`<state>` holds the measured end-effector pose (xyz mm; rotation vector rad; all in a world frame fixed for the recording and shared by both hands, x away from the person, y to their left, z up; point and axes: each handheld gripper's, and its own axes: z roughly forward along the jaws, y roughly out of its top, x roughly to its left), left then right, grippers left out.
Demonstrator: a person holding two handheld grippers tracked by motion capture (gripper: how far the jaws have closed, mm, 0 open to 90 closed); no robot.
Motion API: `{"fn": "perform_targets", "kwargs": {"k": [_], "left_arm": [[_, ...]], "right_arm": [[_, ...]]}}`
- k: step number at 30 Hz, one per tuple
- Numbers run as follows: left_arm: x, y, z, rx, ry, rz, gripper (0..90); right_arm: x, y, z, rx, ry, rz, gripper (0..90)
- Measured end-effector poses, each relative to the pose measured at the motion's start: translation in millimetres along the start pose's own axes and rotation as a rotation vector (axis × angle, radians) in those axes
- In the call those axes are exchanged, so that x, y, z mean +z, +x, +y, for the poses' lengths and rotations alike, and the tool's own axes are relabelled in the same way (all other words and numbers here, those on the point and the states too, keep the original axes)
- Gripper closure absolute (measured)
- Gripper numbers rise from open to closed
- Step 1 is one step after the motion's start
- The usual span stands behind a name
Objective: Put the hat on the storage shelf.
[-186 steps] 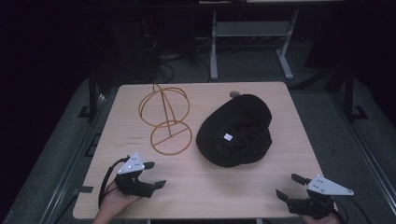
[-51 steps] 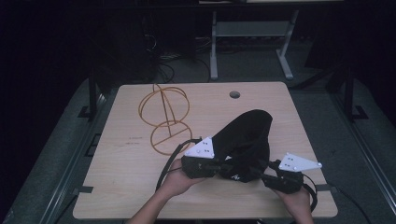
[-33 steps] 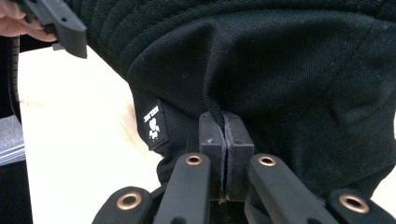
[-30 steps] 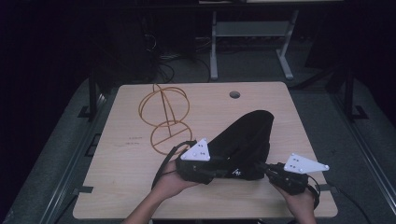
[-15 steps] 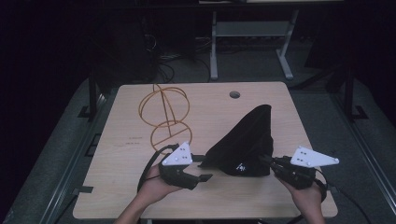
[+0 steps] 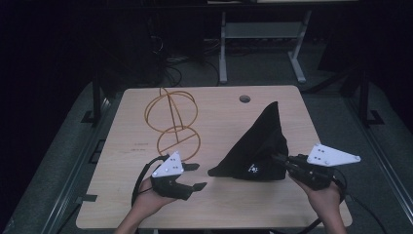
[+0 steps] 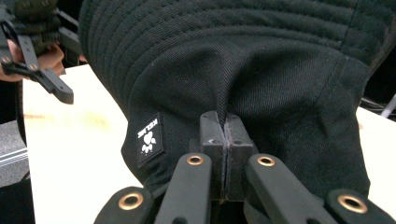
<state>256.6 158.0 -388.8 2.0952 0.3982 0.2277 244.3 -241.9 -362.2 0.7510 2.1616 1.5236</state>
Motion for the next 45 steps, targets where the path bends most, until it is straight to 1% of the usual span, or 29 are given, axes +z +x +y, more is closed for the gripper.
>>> {"fn": "perform_targets", "kwargs": {"k": [6, 7, 10, 14, 15, 18, 19, 21, 22, 27, 30, 32, 33, 36, 41, 45], "left_arm": [[-2.7, 2.8, -13.1, -0.026, -0.002, 0.021, 36.7], [-3.7, 3.5, -14.6, -0.025, 0.003, 0.024, 36.7], [-6.5, 5.6, -17.7, -0.031, -0.001, 0.036, 36.7], [-9.1, 7.7, -22.3, -0.05, -0.017, 0.043, 36.7], [-9.1, 7.7, -22.3, -0.05, -0.017, 0.043, 36.7], [-7.6, 8.9, -26.3, -0.044, 0.013, 0.054, 35.9], [-7.7, 9.2, -27.9, -0.048, 0.006, 0.058, 35.6], [-7.5, 8.9, -28.4, -0.053, 0.003, 0.06, 35.5], [-7.4, 8.5, -28.8, -0.034, 0.011, 0.071, 35.3], [-7.9, 9.1, -29.9, -0.032, 0.022, 0.072, 34.7], [-8.7, 9.6, -32.3, -0.045, 0.013, 0.076, 34.1], [-8.9, 9.6, -33.4, -0.053, 0.006, 0.079, 34.1], [-9.6, 10.3, -34.0, -0.049, 0.01, 0.08, 34.0], [-9.9, 11.6, -35.3, -0.058, 0.004, 0.083, 33.7], [-12.2, 14.7, -36.2, -0.058, 0.0, 0.087, 33.2], [-12.1, 16.0, -39.4, -0.061, -0.002, 0.1, 32.6]], "right_arm": [[0.4, -1.2, 11.3, -0.005, -0.012, 0.013, 89.2], [0.6, -1.8, 13.0, -0.011, -0.014, 0.013, 89.2], [1.4, -2.9, 18.5, -0.019, -0.025, 0.018, 89.3], [1.4, -3.6, 27.0, -0.026, -0.033, 0.02, 89.3], [1.4, -3.6, 27.0, -0.026, -0.033, 0.02, 89.3], [0.8, -4.3, 35.3, -0.042, -0.041, 0.019, 89.3], [0.9, -4.2, 40.2, -0.048, -0.044, 0.022, 89.3], [0.6, -4.0, 43.8, -0.054, -0.039, 0.021, 89.3], [0.4, -3.8, 46.1, -0.055, -0.038, 0.021, 89.3], [0.1, -4.3, 55.2, -0.065, -0.04, 0.027, 89.3], [0.4, -3.9, 66.4, -0.081, -0.042, 0.034, 89.3], [1.0, -3.8, 70.5, -0.086, -0.043, 0.037, 89.3], [1.2, -3.9, 72.2, -0.089, -0.043, 0.038, 89.3], [2.4, -4.3, 79.3, -0.096, -0.046, 0.043, 89.3], [5.5, -4.4, 90.8, -0.11, -0.05, 0.052, 89.3], [8.6, -5.3, 100.0, -0.12, -0.057, 0.062, 89.2]]}}
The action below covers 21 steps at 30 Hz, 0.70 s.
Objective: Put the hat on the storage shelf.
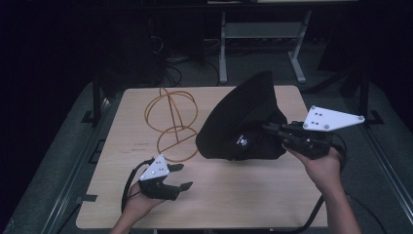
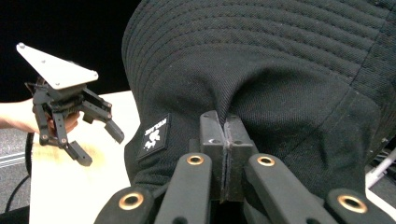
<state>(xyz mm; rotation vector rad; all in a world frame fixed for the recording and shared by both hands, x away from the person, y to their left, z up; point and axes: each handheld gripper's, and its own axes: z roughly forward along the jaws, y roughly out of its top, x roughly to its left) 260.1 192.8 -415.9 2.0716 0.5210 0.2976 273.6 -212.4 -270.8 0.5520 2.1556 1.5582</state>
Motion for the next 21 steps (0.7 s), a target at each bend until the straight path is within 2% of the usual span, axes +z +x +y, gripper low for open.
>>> {"fn": "perform_targets", "kwargs": {"k": [10, 21], "left_arm": [[-0.4, 4.0, -4.5, -0.014, -0.002, 0.011, 31.7], [-0.1, 3.9, -6.1, -0.002, 0.001, 0.024, 31.4]], "right_arm": [[10.8, -4.0, 19.4, -0.021, -0.007, 0.027, 89.2], [28.5, -4.9, 44.5, -0.053, -0.025, 0.061, 89.2]]}}
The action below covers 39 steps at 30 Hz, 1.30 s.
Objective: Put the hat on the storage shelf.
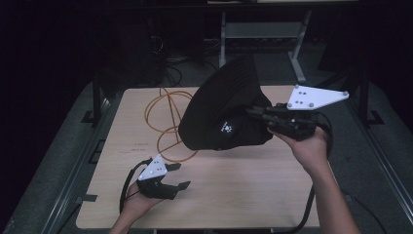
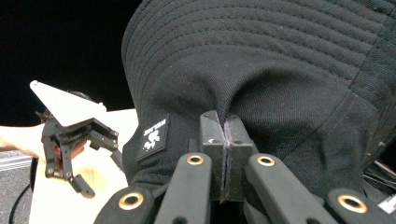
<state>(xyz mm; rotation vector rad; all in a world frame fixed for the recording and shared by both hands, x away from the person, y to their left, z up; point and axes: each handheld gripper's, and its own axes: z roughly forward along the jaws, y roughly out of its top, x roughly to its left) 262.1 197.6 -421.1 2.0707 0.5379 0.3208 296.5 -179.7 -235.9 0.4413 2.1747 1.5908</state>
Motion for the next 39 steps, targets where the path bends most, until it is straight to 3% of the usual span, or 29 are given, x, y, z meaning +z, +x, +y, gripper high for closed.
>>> {"fn": "perform_targets", "kwargs": {"k": [18, 24, 39], "left_arm": [[-2.2, 2.3, -2.4, 0.006, 0.004, 0.0, 31.3], [-2.4, 1.4, -3.1, -0.012, -0.002, -0.005, 31.3], [-1.0, 3.4, -4.1, -0.003, -0.001, -0.009, 31.3]], "right_arm": [[37.2, -7.6, 34.6, -0.005, -0.022, 0.053, 89.2], [50.1, -10.5, 45.5, -0.003, -0.01, 0.061, 89.1], [78.9, -24.9, 67.3, 0.016, 0.019, 0.074, 89.1]]}}
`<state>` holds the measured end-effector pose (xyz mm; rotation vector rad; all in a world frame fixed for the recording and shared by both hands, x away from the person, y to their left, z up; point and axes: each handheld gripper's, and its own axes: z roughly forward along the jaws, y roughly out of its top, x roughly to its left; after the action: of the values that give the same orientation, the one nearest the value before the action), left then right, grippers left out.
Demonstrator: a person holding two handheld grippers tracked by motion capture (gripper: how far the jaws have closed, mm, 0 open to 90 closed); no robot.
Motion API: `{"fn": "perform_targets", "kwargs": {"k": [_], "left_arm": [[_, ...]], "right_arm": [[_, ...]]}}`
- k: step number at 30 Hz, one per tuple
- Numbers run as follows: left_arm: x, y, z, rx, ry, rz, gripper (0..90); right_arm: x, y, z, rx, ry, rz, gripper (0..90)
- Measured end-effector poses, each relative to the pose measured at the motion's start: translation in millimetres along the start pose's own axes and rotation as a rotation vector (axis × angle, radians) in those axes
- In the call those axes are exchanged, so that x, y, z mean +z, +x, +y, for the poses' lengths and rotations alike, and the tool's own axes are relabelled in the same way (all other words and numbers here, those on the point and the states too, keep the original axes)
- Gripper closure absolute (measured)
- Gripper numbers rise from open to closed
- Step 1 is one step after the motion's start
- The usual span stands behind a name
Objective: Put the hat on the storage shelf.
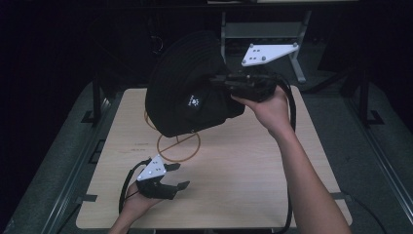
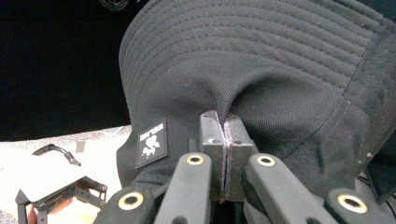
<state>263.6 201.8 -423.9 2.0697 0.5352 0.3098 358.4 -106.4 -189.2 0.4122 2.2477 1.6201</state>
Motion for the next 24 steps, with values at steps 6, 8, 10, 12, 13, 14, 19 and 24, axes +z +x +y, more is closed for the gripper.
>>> {"fn": "perform_targets", "kwargs": {"k": [6, 8, 10, 12, 13, 14, 19, 24], "left_arm": [[1.4, -0.2, -0.3, -0.002, 0.002, -0.002, 31.3], [1.8, -0.3, -0.4, -0.003, 0.004, -0.003, 31.3], [2.3, -0.1, -0.4, -0.001, 0.008, -0.004, 31.3], [2.8, -0.3, -0.4, 0.0, 0.009, -0.005, 31.3], [3.4, -0.7, -0.6, -0.001, 0.004, -0.006, 31.3], [3.6, -0.7, -0.6, 0.002, 0.005, -0.005, 31.3], [3.8, 0.7, -0.9, -0.003, -0.001, -0.004, 31.3], [2.6, 2.1, -0.7, -0.005, 0.008, -0.004, 31.3]], "right_arm": [[12.2, -5.1, 6.9, 0.005, 0.008, 0.007, 89.1], [15.5, -7.0, 8.4, 0.008, 0.005, 0.01, 89.1], [19.4, -9.3, 9.8, 0.012, 0.008, 0.013, 89.1], [22.5, -11.2, 11.0, 0.009, 0.012, 0.014, 89.1], [24.2, -12.0, 11.9, 0.012, 0.012, 0.016, 89.1], [25.8, -12.8, 12.8, 0.011, 0.013, 0.018, 89.1], [34.0, -16.8, 17.5, 0.011, 0.021, 0.013, 89.1], [42.0, -20.3, 21.0, 0.019, 0.026, 0.016, 89.1]]}}
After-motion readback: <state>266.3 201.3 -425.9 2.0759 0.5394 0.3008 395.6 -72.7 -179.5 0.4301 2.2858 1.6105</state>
